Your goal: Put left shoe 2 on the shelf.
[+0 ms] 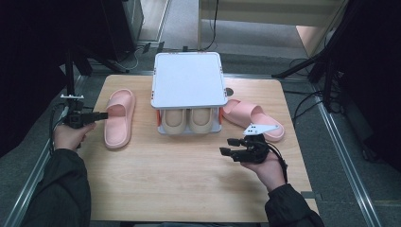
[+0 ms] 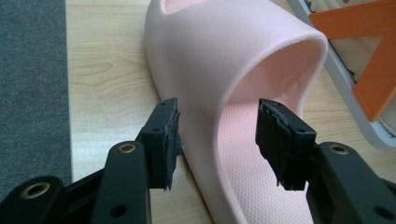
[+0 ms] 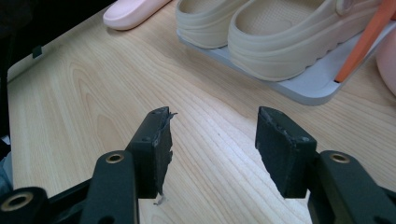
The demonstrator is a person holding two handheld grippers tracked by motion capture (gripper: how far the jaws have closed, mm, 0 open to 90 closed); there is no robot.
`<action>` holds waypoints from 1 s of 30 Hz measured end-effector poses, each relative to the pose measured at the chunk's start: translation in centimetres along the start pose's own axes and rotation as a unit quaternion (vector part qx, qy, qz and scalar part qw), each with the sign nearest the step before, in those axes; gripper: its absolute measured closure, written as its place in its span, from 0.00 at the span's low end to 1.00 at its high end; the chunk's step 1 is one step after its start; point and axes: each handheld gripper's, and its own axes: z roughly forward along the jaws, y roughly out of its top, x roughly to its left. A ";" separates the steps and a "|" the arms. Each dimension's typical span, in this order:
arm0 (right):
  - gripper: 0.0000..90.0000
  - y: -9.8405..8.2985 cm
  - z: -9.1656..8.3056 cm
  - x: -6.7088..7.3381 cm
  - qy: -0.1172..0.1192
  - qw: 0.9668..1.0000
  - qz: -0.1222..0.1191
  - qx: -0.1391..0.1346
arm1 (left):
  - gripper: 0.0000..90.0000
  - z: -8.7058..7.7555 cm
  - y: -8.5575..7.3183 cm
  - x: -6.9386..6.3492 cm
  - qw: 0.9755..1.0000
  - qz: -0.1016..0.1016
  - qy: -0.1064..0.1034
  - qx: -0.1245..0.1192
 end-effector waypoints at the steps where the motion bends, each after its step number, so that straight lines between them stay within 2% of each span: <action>1: 0.52 -0.2 -0.2 0.0 -0.004 1.000 0.002 -0.001 | 0.56 0.4 0.2 0.0 1.000 0.006 0.006 -0.003; 7: 0.51 -1.0 -1.4 0.0 -0.019 1.000 0.013 -0.008 | 0.60 1.7 0.6 -0.1 1.000 0.012 0.009 -0.005; 9: 0.52 -1.2 -1.6 0.0 -0.023 1.000 0.017 -0.009 | 0.61 2.1 0.7 -0.1 1.000 0.009 0.008 0.001; 11: 0.51 -1.4 -1.8 0.0 -0.026 0.999 0.020 -0.010 | 0.63 2.4 1.0 0.0 1.000 0.012 0.015 0.003; 17: 0.51 -1.7 -2.2 0.0 -0.032 0.999 0.023 -0.011 | 0.67 2.7 1.1 0.4 1.000 0.005 0.009 0.000; 19: 0.51 -1.8 -2.3 0.0 -0.034 0.999 0.025 -0.012 | 0.72 2.6 1.2 0.5 1.000 0.003 0.011 -0.002; 23: 0.51 -1.8 -2.3 0.0 -0.034 0.999 0.025 -0.013 | 0.77 2.5 1.3 0.4 1.000 0.003 0.020 -0.004; 27: 0.52 -1.8 -2.3 0.0 -0.034 0.999 0.023 -0.012 | 0.81 2.3 1.4 0.4 1.000 -0.009 0.027 -0.006; 30: 0.52 -1.7 -2.2 0.0 -0.033 0.999 0.023 -0.012 | 0.89 2.3 1.4 0.4 0.999 -0.014 0.033 -0.005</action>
